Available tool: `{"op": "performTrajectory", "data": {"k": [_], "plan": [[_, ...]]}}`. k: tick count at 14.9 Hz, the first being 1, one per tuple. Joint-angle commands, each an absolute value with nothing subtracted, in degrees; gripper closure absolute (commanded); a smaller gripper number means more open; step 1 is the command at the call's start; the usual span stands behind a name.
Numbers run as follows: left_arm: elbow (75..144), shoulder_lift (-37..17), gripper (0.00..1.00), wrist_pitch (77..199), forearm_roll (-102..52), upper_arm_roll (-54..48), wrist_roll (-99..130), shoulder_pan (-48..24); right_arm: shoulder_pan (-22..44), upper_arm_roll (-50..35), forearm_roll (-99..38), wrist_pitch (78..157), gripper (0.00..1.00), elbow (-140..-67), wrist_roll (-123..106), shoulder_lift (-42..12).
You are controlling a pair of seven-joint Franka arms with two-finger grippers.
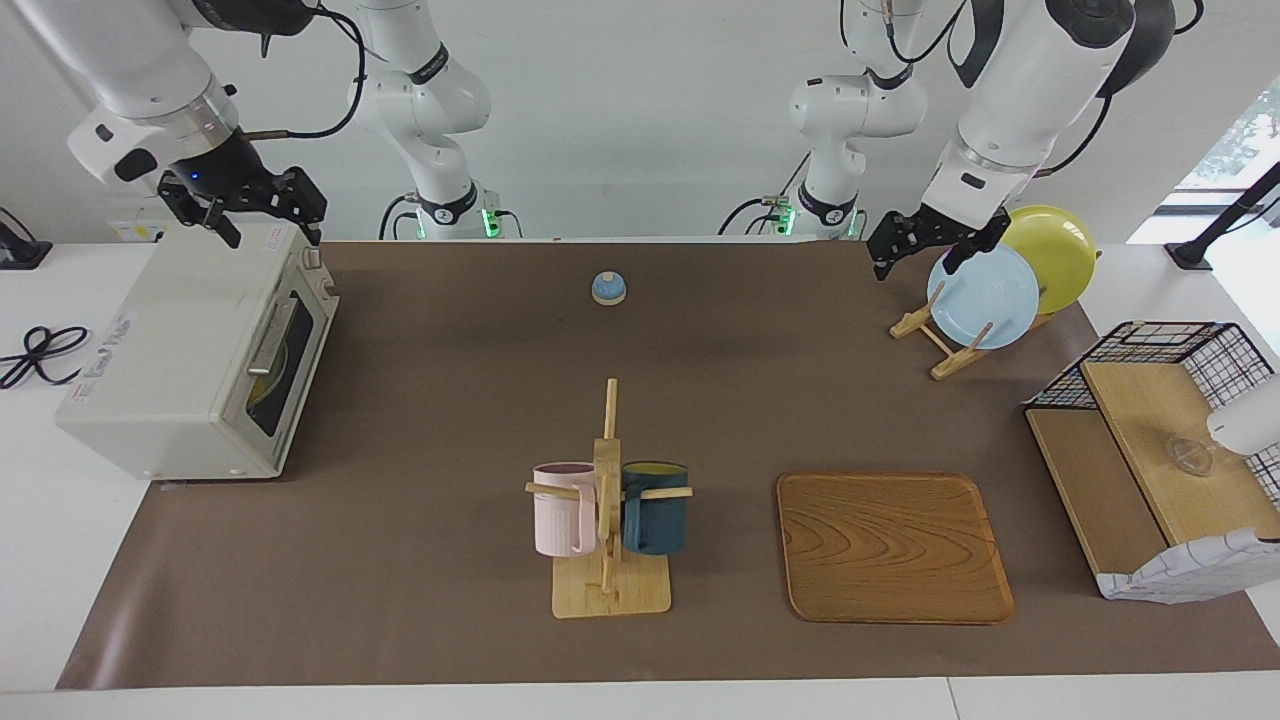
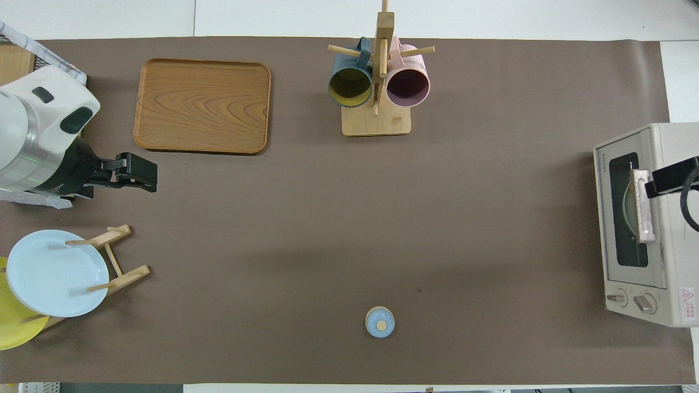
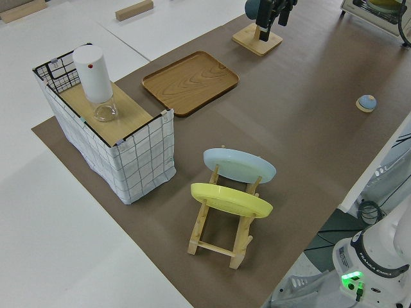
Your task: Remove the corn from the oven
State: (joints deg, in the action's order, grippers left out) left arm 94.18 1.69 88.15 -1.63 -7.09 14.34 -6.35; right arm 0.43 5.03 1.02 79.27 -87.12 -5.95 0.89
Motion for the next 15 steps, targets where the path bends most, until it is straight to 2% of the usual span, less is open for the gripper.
{"op": "performTrajectory", "data": {"k": [1,12,13,14,15], "plan": [[93.96,2.11,0.0,88.15,-1.23,-7.56,14.15,-5.63,0.26,4.75,0.35,80.07,0.0,-87.45,-5.1,1.14],[93.96,2.11,0.0,88.15,-1.23,-7.56,14.15,-5.63,0.35,4.66,-0.79,80.06,0.0,-88.59,-5.36,2.02],[93.96,2.11,0.0,88.15,-1.23,-7.56,14.15,-5.63,0.35,4.66,-0.7,81.2,0.24,-89.46,-5.45,2.28],[93.96,2.11,0.0,88.15,-1.23,-7.56,14.15,-5.63,0.26,4.66,-0.79,82.6,0.58,-90.34,-5.45,2.63],[93.96,2.11,0.0,88.15,-1.23,-7.56,14.15,-5.63,0.26,4.66,-0.7,83.57,0.85,-91.83,-5.62,3.16]]}}
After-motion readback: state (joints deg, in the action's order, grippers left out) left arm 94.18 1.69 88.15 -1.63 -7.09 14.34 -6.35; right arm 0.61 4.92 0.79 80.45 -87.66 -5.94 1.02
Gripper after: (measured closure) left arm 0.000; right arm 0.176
